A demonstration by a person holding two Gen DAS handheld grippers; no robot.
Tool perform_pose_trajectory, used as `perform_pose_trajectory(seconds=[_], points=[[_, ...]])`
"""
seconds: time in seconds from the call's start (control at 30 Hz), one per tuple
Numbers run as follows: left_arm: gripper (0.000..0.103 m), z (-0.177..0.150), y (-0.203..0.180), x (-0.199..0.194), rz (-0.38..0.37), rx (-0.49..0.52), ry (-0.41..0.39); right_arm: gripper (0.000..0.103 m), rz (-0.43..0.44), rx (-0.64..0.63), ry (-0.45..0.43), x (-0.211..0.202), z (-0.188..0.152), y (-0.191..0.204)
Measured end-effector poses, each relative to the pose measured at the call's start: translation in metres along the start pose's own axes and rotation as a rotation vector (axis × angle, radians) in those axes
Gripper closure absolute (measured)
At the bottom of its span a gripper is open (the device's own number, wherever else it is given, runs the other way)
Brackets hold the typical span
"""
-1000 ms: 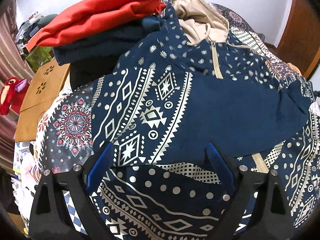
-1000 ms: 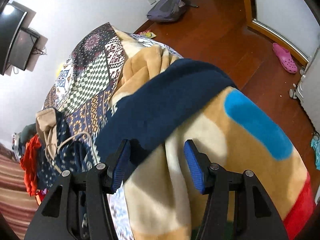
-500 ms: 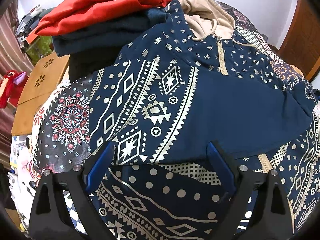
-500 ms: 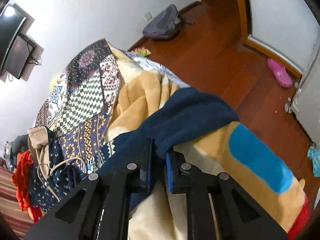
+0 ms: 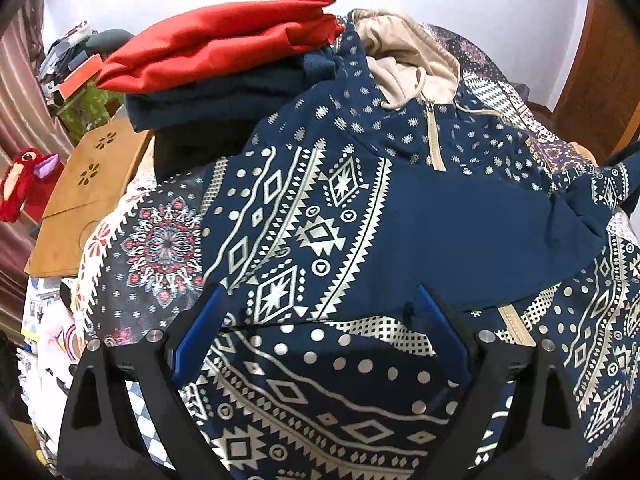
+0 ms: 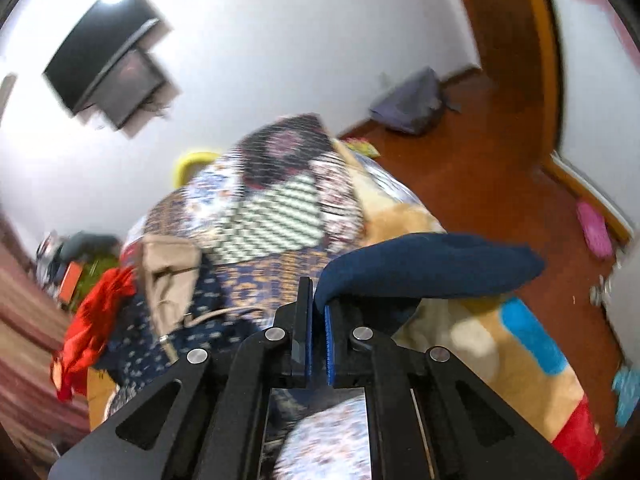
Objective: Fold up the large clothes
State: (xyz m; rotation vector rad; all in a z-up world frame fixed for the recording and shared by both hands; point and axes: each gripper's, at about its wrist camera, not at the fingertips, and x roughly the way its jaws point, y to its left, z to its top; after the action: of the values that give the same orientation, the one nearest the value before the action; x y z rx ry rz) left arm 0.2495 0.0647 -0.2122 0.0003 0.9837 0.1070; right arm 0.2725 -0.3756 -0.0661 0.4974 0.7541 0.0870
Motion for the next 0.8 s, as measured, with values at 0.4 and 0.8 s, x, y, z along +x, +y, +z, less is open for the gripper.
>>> perform_pose_trajectory(seconds=[0.4, 0.8], points=[[0.009, -0.012, 0.022, -0.017, -0.004, -0.044, -0.015, 0.096, 0.186, -0.290, 0.233, 0.036, -0.073, 0.103], [0.009, 0.007, -0.011, -0.030, -0.037, 0.048, -0.048, 0.078, 0.132, -0.211, 0.418, 0.053, -0.108, 0.068]])
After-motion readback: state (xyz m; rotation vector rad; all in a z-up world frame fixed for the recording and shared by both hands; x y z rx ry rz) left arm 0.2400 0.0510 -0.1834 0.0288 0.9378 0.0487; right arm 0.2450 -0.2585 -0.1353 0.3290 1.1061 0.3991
